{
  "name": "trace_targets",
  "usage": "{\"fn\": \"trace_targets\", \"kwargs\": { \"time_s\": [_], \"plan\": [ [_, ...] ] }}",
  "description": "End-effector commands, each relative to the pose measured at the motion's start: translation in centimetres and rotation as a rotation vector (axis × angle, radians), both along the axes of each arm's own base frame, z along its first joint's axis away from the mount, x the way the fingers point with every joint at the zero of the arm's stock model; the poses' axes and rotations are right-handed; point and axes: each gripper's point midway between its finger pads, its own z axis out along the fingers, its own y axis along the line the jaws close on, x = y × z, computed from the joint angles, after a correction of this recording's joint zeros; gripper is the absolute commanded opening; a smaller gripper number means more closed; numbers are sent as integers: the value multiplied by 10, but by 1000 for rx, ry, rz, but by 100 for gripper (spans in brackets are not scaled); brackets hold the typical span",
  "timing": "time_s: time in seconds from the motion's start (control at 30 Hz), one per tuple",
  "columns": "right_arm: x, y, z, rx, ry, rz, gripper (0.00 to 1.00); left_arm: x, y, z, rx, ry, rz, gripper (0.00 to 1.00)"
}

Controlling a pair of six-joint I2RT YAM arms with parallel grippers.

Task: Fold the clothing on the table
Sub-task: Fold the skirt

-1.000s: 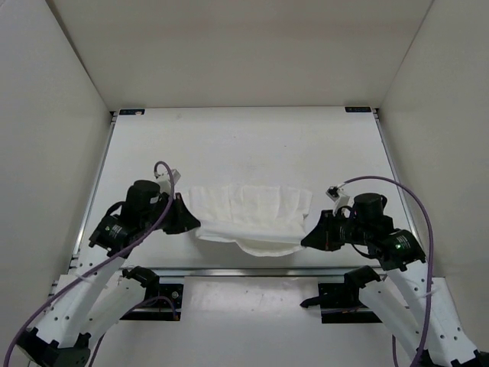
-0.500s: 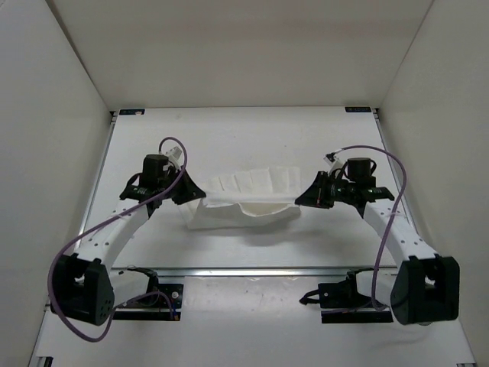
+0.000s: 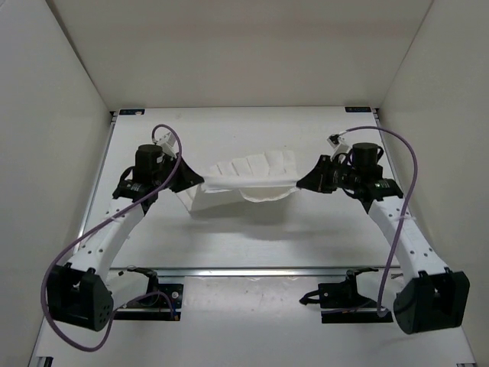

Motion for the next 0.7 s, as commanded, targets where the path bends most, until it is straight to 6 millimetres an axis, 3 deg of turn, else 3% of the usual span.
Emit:
{"fn": "trace_targets", "kwargs": {
  "time_s": [0.0,0.03,0.1,0.13,0.33,0.47,0.5,0.53,0.67],
  "plan": [
    [-18,-13,17,-78,-82,-41,0,-3,19,30,70,-92,65,0],
    [-26,-13,24,-71,-99,-48,0,-12,17,30,71,-91,48,0],
    [-43,-17,15,-80,-81,-50,0,-26,18,24,72,-72,48,0],
    [-50,-18,22,-74,-113,-49,0,-31,19,28,68,-84,49,0],
    [-94,-19,8,-68,-45,-29,0,-68,18,15,52,-57,27,0],
    [-97,-18,-3,-75,-19,-26,0,-68,14,15,30,-71,22,0],
    [-94,-19,-6,-74,-6,-35,0,-64,15,5,33,-45,28,0],
    [-89,-20,-8,-77,-4,-36,0,-59,13,8,30,-56,23,0],
    [-63,-21,-24,-61,52,-52,0,-37,13,-16,35,10,31,0]
  ]
}}
